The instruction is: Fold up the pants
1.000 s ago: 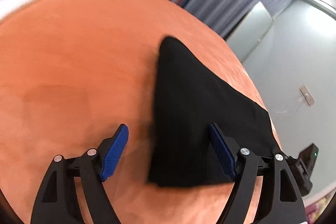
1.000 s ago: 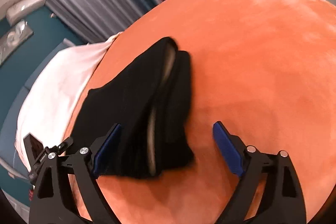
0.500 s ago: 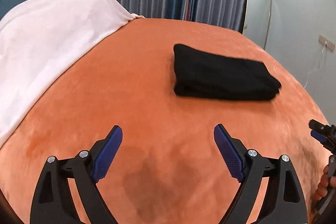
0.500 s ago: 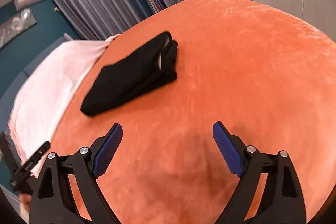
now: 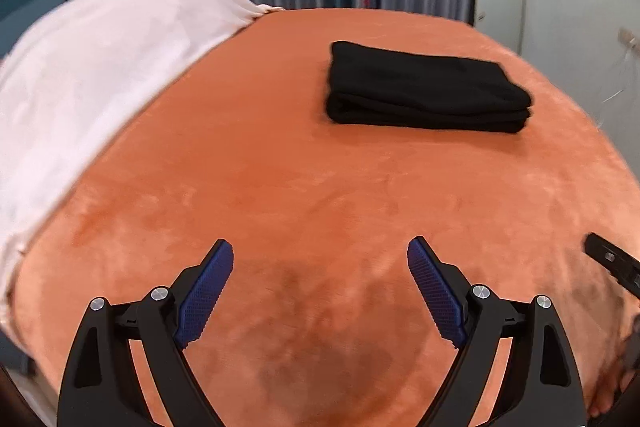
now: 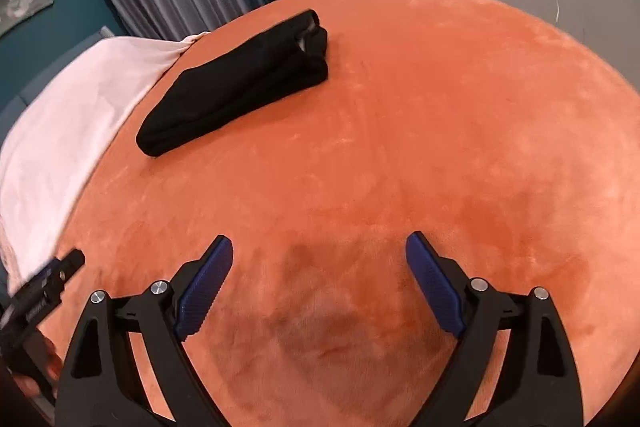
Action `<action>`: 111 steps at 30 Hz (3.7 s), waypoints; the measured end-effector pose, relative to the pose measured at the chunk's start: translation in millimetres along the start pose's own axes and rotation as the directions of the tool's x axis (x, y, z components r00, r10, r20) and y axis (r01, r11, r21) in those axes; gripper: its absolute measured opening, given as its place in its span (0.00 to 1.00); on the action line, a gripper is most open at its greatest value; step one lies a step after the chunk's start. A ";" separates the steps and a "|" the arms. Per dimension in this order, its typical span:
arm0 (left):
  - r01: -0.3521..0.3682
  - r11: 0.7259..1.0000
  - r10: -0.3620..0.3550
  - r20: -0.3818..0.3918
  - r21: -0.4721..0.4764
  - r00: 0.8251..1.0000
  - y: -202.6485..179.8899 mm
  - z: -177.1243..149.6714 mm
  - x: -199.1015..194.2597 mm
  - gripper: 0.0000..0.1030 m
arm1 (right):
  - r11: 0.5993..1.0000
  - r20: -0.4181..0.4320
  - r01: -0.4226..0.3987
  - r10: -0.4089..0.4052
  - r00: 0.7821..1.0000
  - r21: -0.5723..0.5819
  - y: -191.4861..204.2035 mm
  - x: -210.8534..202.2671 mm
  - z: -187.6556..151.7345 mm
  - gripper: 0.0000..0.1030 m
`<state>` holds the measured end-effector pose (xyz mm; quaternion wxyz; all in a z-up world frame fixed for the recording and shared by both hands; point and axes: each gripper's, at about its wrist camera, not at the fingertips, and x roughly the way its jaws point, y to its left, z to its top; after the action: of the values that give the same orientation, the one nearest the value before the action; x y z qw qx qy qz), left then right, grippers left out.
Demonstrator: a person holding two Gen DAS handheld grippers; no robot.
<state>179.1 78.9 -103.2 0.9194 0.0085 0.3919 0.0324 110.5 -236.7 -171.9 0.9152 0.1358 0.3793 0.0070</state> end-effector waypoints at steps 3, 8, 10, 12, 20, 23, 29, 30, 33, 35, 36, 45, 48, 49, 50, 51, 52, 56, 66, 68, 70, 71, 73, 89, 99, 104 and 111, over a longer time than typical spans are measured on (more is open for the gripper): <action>-0.027 1.000 0.027 -0.005 -0.003 1.000 0.0 11.2 -7.6 0.84 | 0.997 0.004 0.064 -0.064 0.998 -0.051 18.0 -8.5 -0.4 0.88; -0.021 0.999 0.022 0.026 -0.025 0.999 3.7 20.6 -32.5 0.84 | 0.991 0.025 0.103 -0.101 0.995 -0.089 38.1 -25.4 0.0 0.93; -0.015 1.000 0.015 0.031 -0.017 0.999 3.6 18.5 -40.9 0.84 | 0.990 0.026 0.106 -0.104 0.994 -0.092 42.8 -27.4 -1.7 0.93; -0.022 1.000 0.022 0.029 -0.010 0.999 3.5 15.3 -45.2 0.84 | 0.989 0.010 0.113 -0.112 0.994 -0.093 44.2 -27.6 -5.1 0.93; -0.020 1.000 0.020 0.022 0.013 1.000 3.2 -0.5 -80.7 0.84 | 0.992 0.015 0.097 -0.097 0.995 -0.079 49.4 -63.1 -17.7 0.93; -0.017 1.000 0.016 0.054 0.024 0.998 0.5 -1.3 -103.4 0.84 | 0.991 0.080 0.108 -0.101 0.992 -0.083 56.3 -90.7 -11.8 0.93; -0.019 0.999 0.013 0.164 0.038 0.986 -7.6 6.5 -151.5 0.84 | 0.980 0.255 0.147 -0.110 0.961 -0.133 81.3 -155.6 7.6 0.95; -0.018 0.999 0.011 0.176 0.037 0.984 -8.9 7.8 -157.1 0.85 | 0.975 0.279 0.162 -0.116 0.953 -0.149 88.1 -164.0 9.9 0.95; -0.020 0.999 0.013 0.210 0.032 0.978 -12.1 10.3 -172.4 0.85 | 0.964 0.330 0.197 -0.131 0.935 -0.176 101.6 -178.8 10.8 0.95; -0.031 0.999 0.023 0.230 0.031 0.973 -13.7 10.5 -180.3 0.85 | 0.960 0.346 0.207 -0.132 0.929 -0.188 107.5 -184.0 10.3 0.95; -0.035 0.999 0.027 0.236 0.033 0.971 -13.8 10.1 -183.1 0.85 | 0.958 0.350 0.210 -0.133 0.927 -0.193 110.8 -185.9 10.0 0.95; -0.032 0.999 0.025 0.251 0.020 0.968 -11.3 11.1 -195.2 0.85 | 0.967 0.343 0.186 -0.118 0.932 -0.173 114.3 -190.0 11.3 0.95; -0.032 0.999 0.026 0.251 0.020 0.968 -11.3 11.3 -195.4 0.85 | 0.970 0.334 0.176 -0.112 0.936 -0.166 114.1 -188.0 11.6 0.95; -0.030 0.999 0.024 0.251 0.019 0.968 -11.1 11.2 -195.5 0.85 | 0.970 0.332 0.174 -0.111 0.937 -0.167 115.0 -186.9 11.3 0.95; -0.028 0.999 0.023 0.251 0.018 0.968 -11.1 10.9 -195.6 0.85 | 0.970 0.328 0.174 -0.111 0.938 -0.170 115.7 -185.5 11.2 0.95; -0.028 0.999 0.023 0.248 0.018 0.968 -10.2 11.0 -194.7 0.85 | 0.970 0.326 0.176 -0.113 0.939 -0.170 116.9 -184.3 11.0 0.95; -0.026 0.999 0.021 0.244 0.017 0.969 -9.3 10.7 -193.4 0.85 | 0.969 0.326 0.176 -0.113 0.939 -0.171 117.1 -183.7 10.6 0.95; -0.026 1.000 0.023 0.224 0.009 0.974 -3.7 10.0 -186.2 0.85 | 0.969 0.316 0.175 -0.115 0.942 -0.171 117.4 -178.4 11.0 0.95; -0.040 0.999 0.041 0.178 -0.007 0.983 8.4 10.5 -162.8 0.85 | 0.970 0.280 0.171 -0.118 0.953 -0.173 117.0 -159.8 10.6 0.95; -0.046 0.999 0.047 0.171 -0.008 0.984 9.5 11.4 -158.3 0.85 | 0.971 0.275 0.169 -0.117 0.954 -0.172 116.2 -157.7 10.6 0.95; -0.051 0.999 0.052 0.167 -0.008 0.985 10.3 12.0 -154.7 0.85 | 0.970 0.270 0.168 -0.118 0.956 -0.174 115.6 -155.1 12.3 0.95; -0.052 0.999 0.053 0.165 -0.007 0.985 11.0 12.4 -153.8 0.85 | 0.970 0.269 0.169 -0.118 0.956 -0.175 114.8 -154.6 13.3 0.95; -0.053 0.999 0.054 0.163 -0.009 0.985 11.6 13.3 -152.1 0.85 | 0.970 0.270 0.165 -0.114 0.956 -0.176 115.2 -153.8 14.5 0.95; -0.037 0.999 0.034 0.186 0.014 0.982 8.1 15.6 -154.6 0.90 | 0.973 0.264 0.151 -0.101 0.959 -0.177 110.7 -150.9 19.3 0.95; -0.044 0.998 0.036 0.204 0.033 0.978 1.8 16.8 -157.5 0.90 | 0.973 0.263 0.150 -0.101 0.959 -0.173 109.2 -151.3 19.7 0.95; -0.047 0.998 0.039 0.204 0.035 0.978 -0.5 18.4 -155.0 0.90 | 0.974 0.262 0.149 -0.101 0.960 -0.173 109.7 -150.2 20.7 0.95; -0.026 0.999 0.018 0.203 0.035 0.979 1.0 19.9 -152.3 0.90 | 0.972 0.257 0.150 -0.101 0.961 -0.181 110.5 -147.4 21.4 0.95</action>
<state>88.2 69.9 20.3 0.9538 0.0334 0.2968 0.0341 30.3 -152.6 -27.4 0.9627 0.0193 0.2681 -0.0303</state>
